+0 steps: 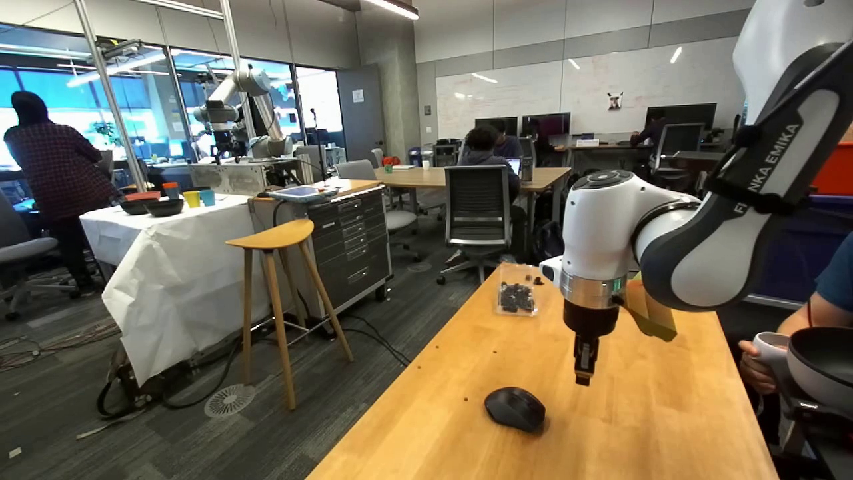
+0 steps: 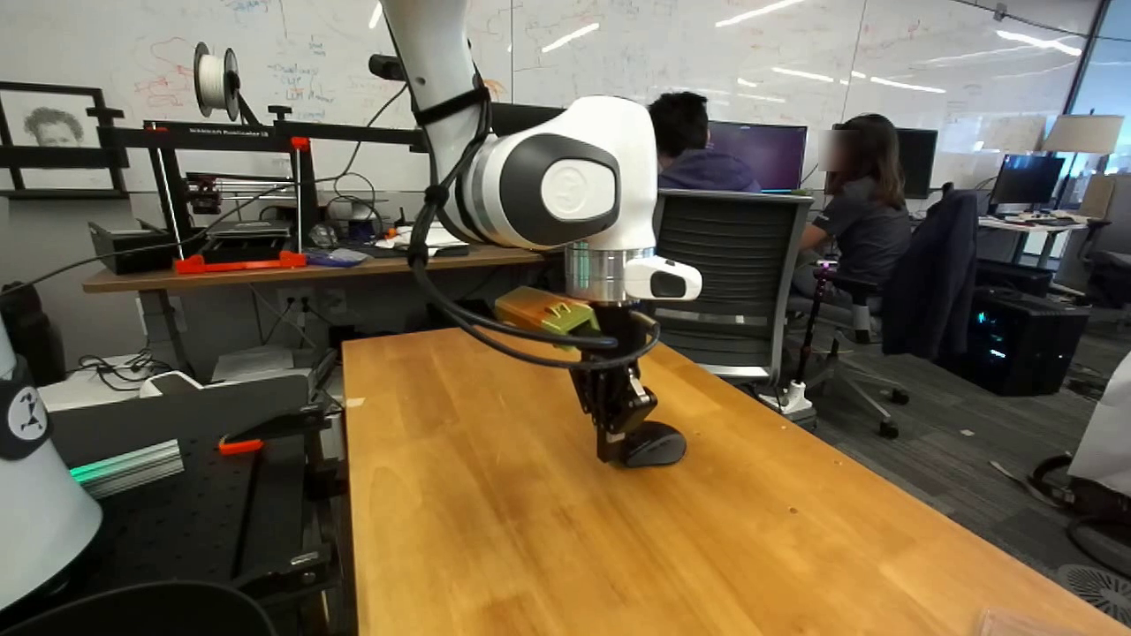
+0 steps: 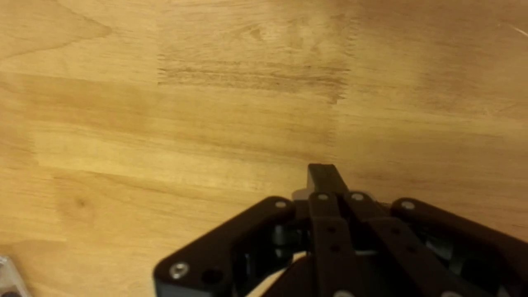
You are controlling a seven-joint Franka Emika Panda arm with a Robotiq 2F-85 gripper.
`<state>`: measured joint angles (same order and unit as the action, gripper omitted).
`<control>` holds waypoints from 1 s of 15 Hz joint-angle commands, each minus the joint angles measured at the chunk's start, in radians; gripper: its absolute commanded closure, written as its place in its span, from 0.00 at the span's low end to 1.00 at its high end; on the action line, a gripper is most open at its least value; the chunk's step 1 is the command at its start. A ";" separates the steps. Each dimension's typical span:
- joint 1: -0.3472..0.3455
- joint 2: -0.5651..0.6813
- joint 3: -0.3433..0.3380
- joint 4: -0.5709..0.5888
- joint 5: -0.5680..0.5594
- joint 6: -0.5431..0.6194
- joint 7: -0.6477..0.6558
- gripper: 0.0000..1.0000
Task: Move the mouse backwards
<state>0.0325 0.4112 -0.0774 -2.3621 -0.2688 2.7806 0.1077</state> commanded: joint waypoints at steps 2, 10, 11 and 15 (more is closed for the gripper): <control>0.031 0.022 -0.008 0.017 0.032 0.039 0.009 1.00; 0.081 0.130 -0.027 0.057 0.019 0.225 -0.025 1.00; 0.085 0.148 -0.028 0.067 0.020 0.246 -0.034 1.00; 0.098 0.209 -0.036 0.102 0.024 0.316 -0.079 0.99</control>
<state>0.1043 0.5681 -0.0876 -2.3027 -0.2549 3.0408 0.0745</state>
